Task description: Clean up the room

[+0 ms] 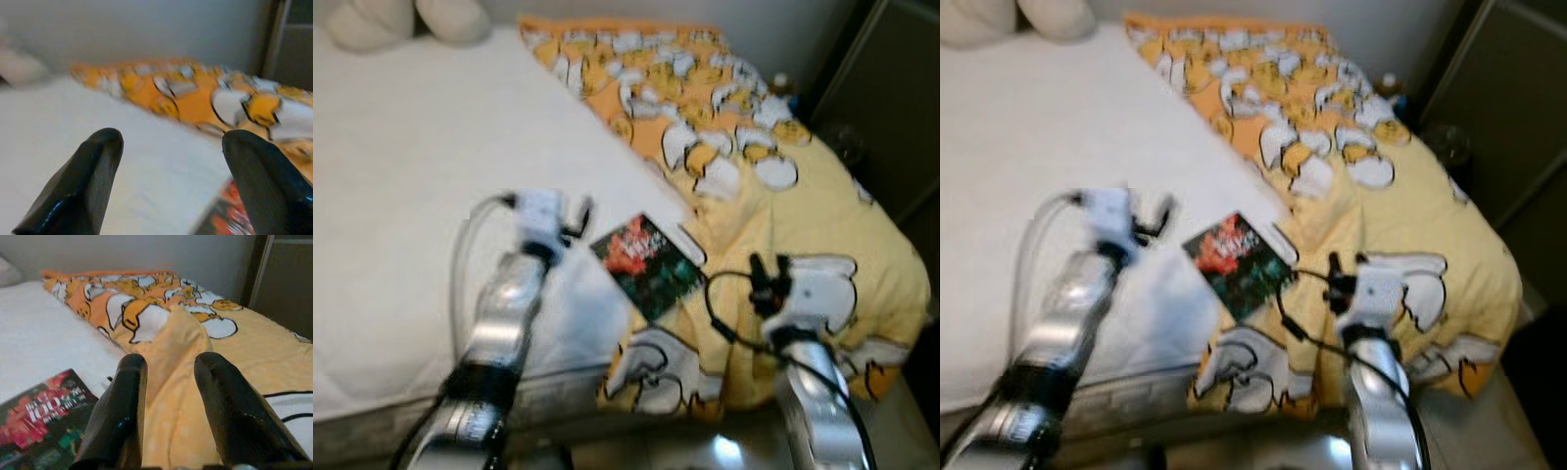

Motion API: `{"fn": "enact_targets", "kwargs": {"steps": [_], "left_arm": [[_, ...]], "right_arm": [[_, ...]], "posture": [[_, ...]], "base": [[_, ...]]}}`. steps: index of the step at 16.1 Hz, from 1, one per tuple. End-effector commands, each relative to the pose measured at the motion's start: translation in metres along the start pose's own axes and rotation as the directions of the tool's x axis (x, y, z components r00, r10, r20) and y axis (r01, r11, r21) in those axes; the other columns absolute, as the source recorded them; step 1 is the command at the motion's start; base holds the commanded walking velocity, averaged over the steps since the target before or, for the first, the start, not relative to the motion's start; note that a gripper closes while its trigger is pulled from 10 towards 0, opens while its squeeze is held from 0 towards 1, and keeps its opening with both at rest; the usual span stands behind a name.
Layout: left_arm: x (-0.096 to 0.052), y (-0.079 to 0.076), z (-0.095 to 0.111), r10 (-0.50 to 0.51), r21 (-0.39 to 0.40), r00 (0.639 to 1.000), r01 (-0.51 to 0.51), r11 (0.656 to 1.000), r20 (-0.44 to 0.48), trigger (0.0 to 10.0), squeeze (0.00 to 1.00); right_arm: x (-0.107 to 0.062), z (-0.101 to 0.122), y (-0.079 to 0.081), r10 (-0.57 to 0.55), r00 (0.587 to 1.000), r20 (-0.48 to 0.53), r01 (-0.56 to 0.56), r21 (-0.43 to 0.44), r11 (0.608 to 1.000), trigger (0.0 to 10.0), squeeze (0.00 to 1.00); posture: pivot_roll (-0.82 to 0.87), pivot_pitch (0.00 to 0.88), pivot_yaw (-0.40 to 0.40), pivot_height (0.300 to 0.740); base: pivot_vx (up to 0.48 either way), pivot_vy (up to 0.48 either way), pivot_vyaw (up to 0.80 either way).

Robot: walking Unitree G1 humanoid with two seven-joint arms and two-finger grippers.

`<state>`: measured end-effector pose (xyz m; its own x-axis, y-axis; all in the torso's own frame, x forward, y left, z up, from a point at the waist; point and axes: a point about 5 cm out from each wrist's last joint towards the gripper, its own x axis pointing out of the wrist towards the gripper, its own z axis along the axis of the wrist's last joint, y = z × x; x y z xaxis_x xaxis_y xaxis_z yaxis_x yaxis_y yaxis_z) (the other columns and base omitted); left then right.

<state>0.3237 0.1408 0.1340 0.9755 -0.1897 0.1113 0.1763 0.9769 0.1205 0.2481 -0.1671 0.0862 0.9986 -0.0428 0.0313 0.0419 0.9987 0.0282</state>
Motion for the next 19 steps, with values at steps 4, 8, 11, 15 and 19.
{"fn": "enact_targets", "kwargs": {"steps": [4, 8, 11, 15, 19], "left_arm": [[-0.009, -0.022, 0.003, 0.019, 0.04, 1.0, -0.019, 0.999, 0.006, 10.0, 0.0], [-0.005, -0.023, 0.007, 0.04, 0.021, 0.999, -0.04, 0.999, -0.018, 10.0, 0.0], [0.002, -0.019, 0.001, 0.08, -0.012, 0.994, -0.081, 0.997, -0.069, 10.0, 0.0], [0.004, -0.023, -0.004, 0.075, -0.027, 0.991, -0.078, 0.997, -0.108, 10.0, 0.0], [0.007, -0.022, -0.009, 0.076, -0.025, 0.988, -0.08, 0.996, -0.132, 10.0, 0.0]], "right_arm": [[0.011, 0.006, 0.013, 0.022, 1.0, 0.013, -0.022, 0.03, 0.999, 10.0, 0.0], [0.026, 0.009, 0.018, 0.034, 0.999, 0.013, -0.034, 0.031, 0.999, 10.0, 0.0], [0.032, 0.006, 0.021, 0.046, 0.999, -0.003, -0.045, 0.039, 0.998, 10.0, 0.0], [0.035, 0.001, 0.026, 0.072, 0.997, -0.02, -0.071, 0.044, 0.997, 10.0, 0.0], [0.037, -0.002, 0.026, 0.071, 0.997, -0.029, -0.07, 0.048, 0.996, 10.0, 0.0]], "posture": [[0.03, 0.0, -0.031, 0.74], [0.03, 0.0, -0.028, 0.74], [0.03, 0.0, -0.028, 0.74], [0.03, 0.0, -0.03, 0.74], [0.03, 0.0, -0.029, 0.74]], "base": [[0.0, -0.36, 0.28], [0.0, -0.48, 0.66], [0.0, -0.477, 0.59], [0.0, -0.472, 0.55], [0.0, -0.471, 0.53]]}}
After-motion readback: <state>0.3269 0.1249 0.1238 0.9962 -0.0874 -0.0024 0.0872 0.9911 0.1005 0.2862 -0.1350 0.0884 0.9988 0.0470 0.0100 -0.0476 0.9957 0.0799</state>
